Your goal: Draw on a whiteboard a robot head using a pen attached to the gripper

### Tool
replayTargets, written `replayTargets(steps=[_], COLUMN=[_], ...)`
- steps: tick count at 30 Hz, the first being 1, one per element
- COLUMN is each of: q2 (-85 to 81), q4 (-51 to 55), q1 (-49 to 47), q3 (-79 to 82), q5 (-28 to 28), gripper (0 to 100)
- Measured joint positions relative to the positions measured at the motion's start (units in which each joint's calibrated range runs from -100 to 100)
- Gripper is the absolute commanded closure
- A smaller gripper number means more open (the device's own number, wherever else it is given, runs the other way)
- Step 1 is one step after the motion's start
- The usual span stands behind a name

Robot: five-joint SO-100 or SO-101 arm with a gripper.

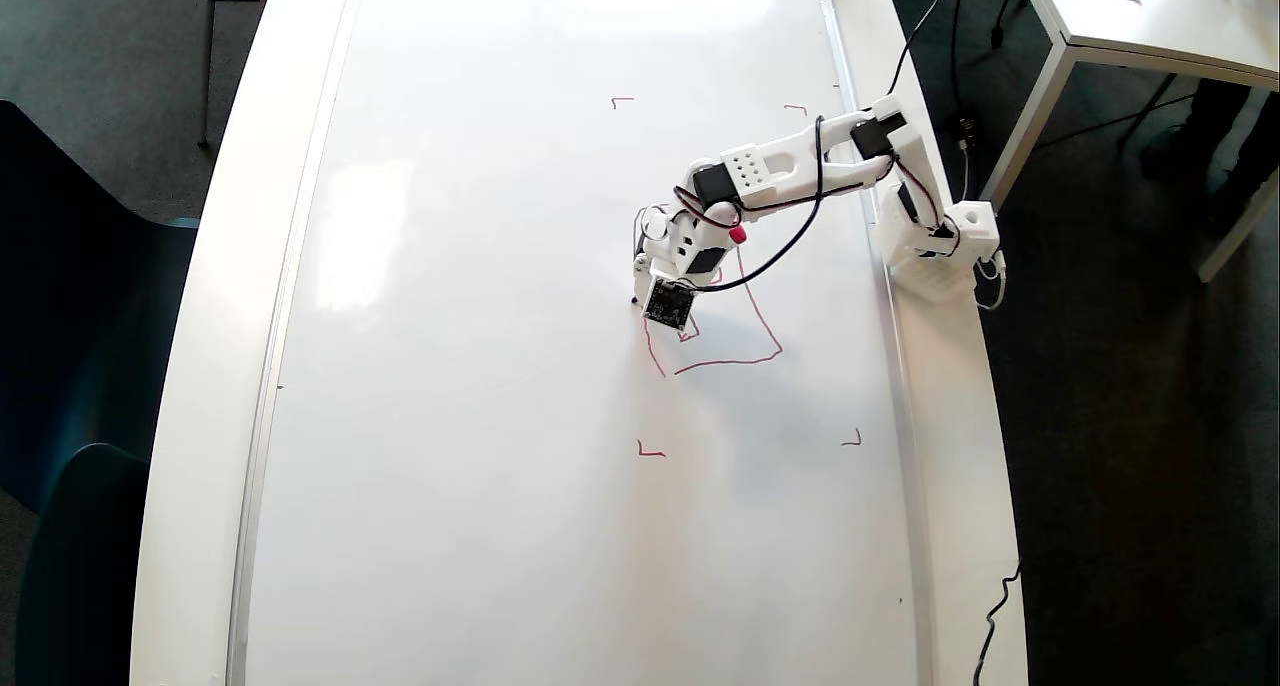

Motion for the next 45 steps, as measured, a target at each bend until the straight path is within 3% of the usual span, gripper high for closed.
replayTargets(steps=[45], q2=[3.81], q4=[-7.94], q1=[-2.56], q3=[-5.3], q5=[0.0], gripper=[99])
